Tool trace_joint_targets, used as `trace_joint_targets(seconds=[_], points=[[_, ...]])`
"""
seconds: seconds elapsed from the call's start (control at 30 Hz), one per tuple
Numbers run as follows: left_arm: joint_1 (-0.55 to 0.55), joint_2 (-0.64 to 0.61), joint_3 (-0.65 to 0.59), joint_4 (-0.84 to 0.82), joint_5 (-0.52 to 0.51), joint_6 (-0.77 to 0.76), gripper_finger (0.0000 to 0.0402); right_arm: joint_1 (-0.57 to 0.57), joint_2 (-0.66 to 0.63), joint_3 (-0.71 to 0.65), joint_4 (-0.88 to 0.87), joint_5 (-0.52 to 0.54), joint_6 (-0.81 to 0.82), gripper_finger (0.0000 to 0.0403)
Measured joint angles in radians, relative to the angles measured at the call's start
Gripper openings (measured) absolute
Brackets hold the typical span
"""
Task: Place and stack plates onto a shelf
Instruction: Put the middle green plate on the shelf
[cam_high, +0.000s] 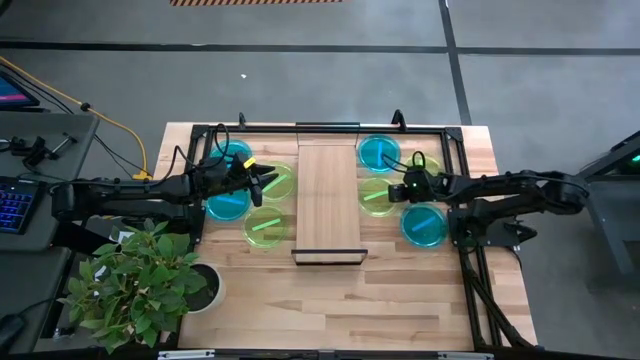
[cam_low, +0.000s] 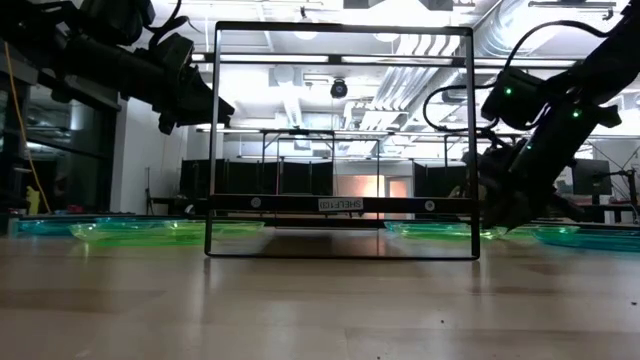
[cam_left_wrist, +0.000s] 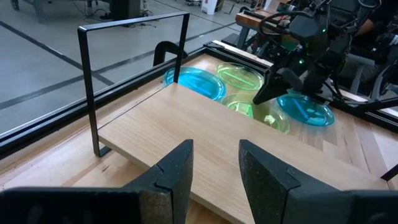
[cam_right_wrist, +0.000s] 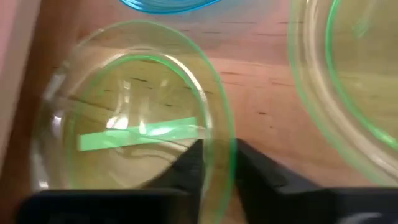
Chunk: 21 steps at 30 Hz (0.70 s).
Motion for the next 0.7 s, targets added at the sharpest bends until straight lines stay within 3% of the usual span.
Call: trace_joint_targets(seconds=[0.07,0.23,0.7], points=[[0.0,0.0,0.0,0.0,0.0,0.0,0.0118,0.0,0.0,-0.002,-0.002,0.015,-0.018,0.0015],[0.0,0.0,0.0,0.0,0.0,0.0,0.0118,-0.002,-0.031,-0.004,-0.009,0.033,-0.053,0.0003],[0.0,0.0,0.0,0.0,0.0,0.009,0.0118,-0.008,-0.285,-0.008,-0.111,0.124,-0.078,0.0]])
